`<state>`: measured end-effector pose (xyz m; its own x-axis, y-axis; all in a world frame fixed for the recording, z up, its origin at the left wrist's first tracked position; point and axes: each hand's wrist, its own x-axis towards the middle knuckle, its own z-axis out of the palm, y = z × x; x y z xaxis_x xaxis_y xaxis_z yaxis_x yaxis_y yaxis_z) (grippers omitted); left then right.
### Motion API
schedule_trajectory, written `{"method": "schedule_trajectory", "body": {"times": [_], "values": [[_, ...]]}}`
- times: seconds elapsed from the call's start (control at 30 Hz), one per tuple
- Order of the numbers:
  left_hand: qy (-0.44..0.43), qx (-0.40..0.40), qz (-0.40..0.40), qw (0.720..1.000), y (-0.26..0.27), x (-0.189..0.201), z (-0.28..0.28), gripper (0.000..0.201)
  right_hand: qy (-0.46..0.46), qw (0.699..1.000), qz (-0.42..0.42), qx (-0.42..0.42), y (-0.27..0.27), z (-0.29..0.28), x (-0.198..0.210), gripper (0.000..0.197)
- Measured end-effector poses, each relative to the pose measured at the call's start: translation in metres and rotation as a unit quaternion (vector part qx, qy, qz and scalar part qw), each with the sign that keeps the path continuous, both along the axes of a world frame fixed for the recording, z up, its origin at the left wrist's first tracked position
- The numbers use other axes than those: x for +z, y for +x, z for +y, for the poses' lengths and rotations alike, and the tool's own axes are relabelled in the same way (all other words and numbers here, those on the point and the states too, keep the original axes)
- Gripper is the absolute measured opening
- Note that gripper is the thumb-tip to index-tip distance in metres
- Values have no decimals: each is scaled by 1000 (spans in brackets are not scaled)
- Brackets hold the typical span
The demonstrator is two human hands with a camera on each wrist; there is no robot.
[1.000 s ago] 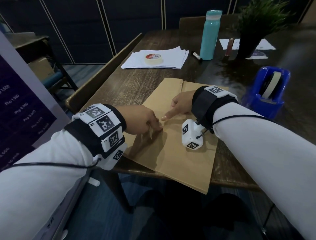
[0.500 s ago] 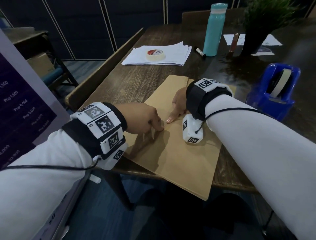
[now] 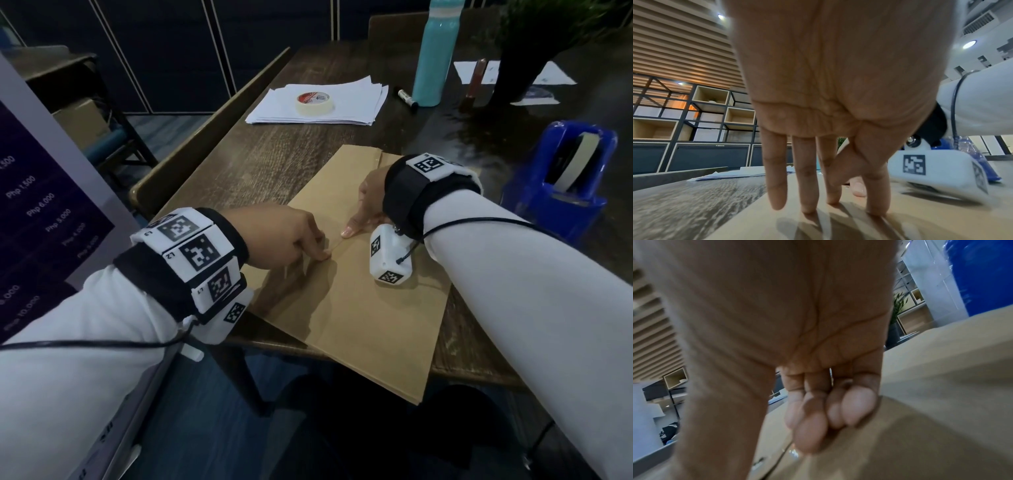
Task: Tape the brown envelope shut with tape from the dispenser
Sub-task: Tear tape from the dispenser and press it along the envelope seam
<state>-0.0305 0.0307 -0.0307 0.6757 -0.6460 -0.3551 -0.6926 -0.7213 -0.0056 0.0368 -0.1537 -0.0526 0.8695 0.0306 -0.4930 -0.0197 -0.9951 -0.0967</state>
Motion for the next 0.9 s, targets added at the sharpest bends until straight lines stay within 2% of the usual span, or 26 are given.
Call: {"method": "schedule_trajectory", "body": {"times": [0.1,0.23,0.3,0.37,0.47,0.6,0.67,0.73,0.83,0.9], "values": [[6,4,0,1000,-1,1,-1,46,-12,1000,11,12,1,-3,4,51],[11,2,5,1000,0,2,-2,46,-34,998,28,46,2,-3,8,67],[13,1,7,1000,1,3,-1,47,-33,998,39,46,3,-1,10,69],[14,0,9,1000,2,2,-1,48,-26,998,36,48,2,-1,11,64],[8,1,23,1000,3,1,1,51,13,999,34,40,-3,-6,11,41],[-34,48,107,993,7,1,11,58,84,996,-10,-6,-10,-12,5,23],[-50,71,141,986,8,1,18,61,75,997,-20,-5,-14,-7,5,29],[-56,89,149,983,5,2,20,63,19,1000,-2,14,-15,2,5,48],[-38,86,120,988,-1,1,12,68,-42,998,-12,34,-9,9,4,76],[-15,60,79,995,-6,-1,4,69,-68,997,-3,37,1,10,0,81]]}}
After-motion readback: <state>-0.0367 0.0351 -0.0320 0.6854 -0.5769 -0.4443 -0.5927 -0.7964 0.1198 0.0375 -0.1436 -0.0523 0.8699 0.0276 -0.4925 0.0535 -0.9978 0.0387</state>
